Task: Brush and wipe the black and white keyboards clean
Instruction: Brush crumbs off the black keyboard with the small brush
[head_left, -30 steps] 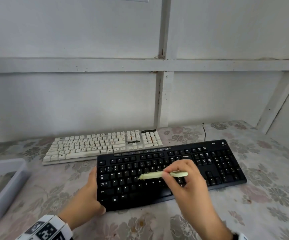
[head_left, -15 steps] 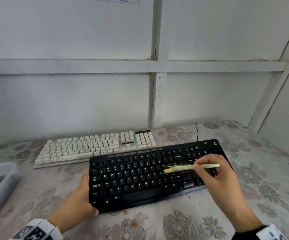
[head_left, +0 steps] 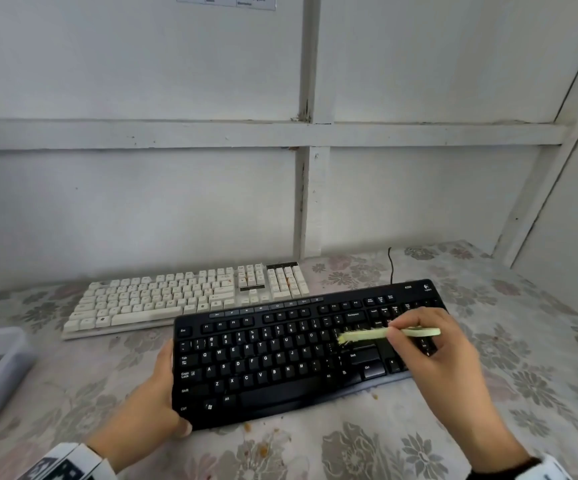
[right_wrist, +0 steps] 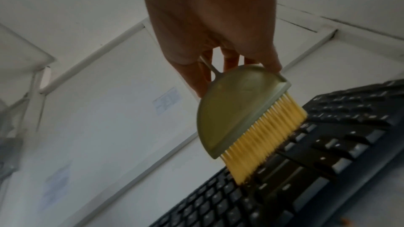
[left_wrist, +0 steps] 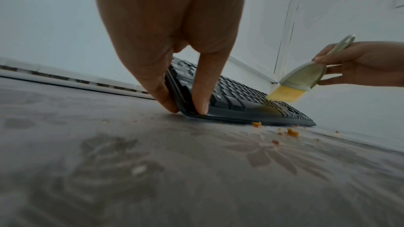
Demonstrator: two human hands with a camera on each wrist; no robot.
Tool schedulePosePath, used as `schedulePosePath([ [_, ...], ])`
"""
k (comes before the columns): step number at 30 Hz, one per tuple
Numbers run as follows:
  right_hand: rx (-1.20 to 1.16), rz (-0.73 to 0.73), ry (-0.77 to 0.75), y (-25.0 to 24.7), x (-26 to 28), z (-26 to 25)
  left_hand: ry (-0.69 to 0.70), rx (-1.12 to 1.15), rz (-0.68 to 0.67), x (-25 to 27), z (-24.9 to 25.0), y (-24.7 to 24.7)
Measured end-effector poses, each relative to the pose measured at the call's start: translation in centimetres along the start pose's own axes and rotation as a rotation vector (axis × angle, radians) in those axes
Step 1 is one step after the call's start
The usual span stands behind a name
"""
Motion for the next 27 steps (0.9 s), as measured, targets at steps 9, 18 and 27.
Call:
schedulePosePath([
  [9, 0.031, 0.033, 0.112, -3.3, -1.5, 3.1, 0.001, -0.011, -0.003, -0.2, -0.5, 0.1],
  [18, -0.206, -0.141, 0.078, -3.1, -3.2, 3.7, 0.044, -0.083, 0.049, -1.5, -3.0, -0.4],
  [27, -0.007, 0.046, 0.079, -8.6, -6.3, 6.8, 0.048, -0.09, 0.061, -1.8, -3.5, -0.4],
])
Point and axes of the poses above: each hand's wrist, its own x-axis away from the middle knuckle, its own y-axis out of the palm, z = x × y, the point moved 10 cm from there along -x, towards the middle knuckle, and after that the axes turned 1 degree about z, right-handed, at the moved point
